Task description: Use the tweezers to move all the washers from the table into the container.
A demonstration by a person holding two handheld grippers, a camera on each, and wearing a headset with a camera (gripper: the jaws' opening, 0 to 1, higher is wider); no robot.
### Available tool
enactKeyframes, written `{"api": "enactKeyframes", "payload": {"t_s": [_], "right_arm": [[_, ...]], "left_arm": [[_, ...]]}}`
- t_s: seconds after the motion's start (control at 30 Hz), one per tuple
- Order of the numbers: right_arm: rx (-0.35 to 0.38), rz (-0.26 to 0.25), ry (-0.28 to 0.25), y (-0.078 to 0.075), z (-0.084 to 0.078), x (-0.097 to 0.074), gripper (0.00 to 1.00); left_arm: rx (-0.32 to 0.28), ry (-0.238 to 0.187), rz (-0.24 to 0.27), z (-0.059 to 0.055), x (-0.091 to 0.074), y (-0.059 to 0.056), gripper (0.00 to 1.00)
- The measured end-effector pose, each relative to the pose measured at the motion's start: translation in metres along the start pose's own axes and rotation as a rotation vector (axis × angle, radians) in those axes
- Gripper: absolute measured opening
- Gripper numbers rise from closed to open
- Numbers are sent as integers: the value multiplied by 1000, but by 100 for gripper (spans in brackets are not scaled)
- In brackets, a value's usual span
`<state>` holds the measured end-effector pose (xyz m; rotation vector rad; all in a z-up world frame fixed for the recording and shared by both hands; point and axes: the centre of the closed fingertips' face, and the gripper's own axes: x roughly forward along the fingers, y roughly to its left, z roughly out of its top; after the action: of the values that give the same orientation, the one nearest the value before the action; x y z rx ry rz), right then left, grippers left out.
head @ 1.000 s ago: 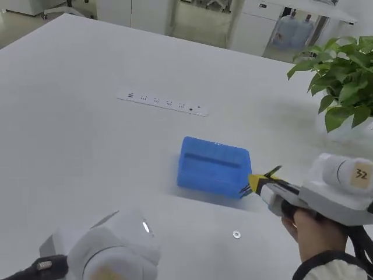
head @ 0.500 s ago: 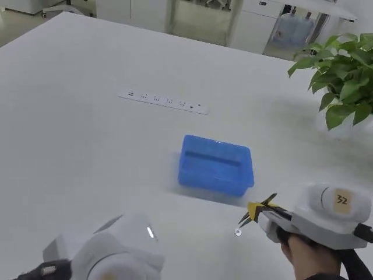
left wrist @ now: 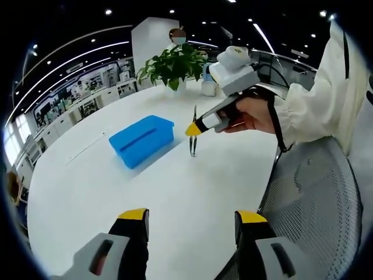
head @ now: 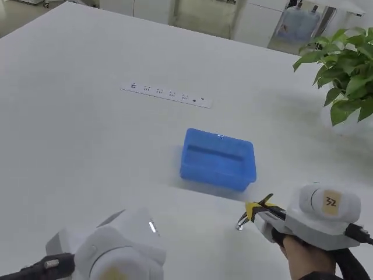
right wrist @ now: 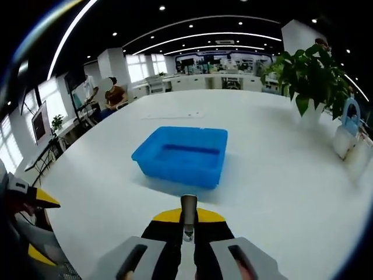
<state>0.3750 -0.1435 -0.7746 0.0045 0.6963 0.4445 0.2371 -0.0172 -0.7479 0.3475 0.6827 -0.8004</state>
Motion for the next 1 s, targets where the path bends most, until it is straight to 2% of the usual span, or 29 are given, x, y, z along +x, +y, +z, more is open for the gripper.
{"api": "enactKeyframes", "payload": {"t_s": [0.17,0.3,0.37,0.43,0.6,0.63,0.7,0.73,0.83,0.9,0.97,1.0], "right_arm": [[19,0,5,-1,0,0,2],[23,4,3,0,1,0,2],[22,1,-19,0,1,1,2],[35,0,-18,-2,1,0,2],[35,7,-34,-1,0,0,2],[23,9,-36,0,0,-1,2],[7,10,-39,1,0,-1,2],[3,13,-41,1,0,-1,2],[-7,18,-45,2,0,0,2],[-16,24,-46,2,-1,0,2],[-9,32,-46,0,-2,-1,2],[1,35,-46,-1,-2,-1,2]], "left_arm": [[8,-5,-6,3,0,0,60],[47,-20,-13,17,3,6,59],[80,-28,-12,28,7,11,59],[109,-45,-14,42,12,15,58],[168,-114,-47,87,27,20,50],[177,-145,-60,99,33,20,48],[168,-171,-77,115,43,23,42],[168,-175,-82,118,45,24,39],[162,-204,-125,141,62,24,35],[195,-227,-179,154,70,17,31],[213,-231,-183,160,77,16,28],[227,-219,-205,162,84,13,27]]}}
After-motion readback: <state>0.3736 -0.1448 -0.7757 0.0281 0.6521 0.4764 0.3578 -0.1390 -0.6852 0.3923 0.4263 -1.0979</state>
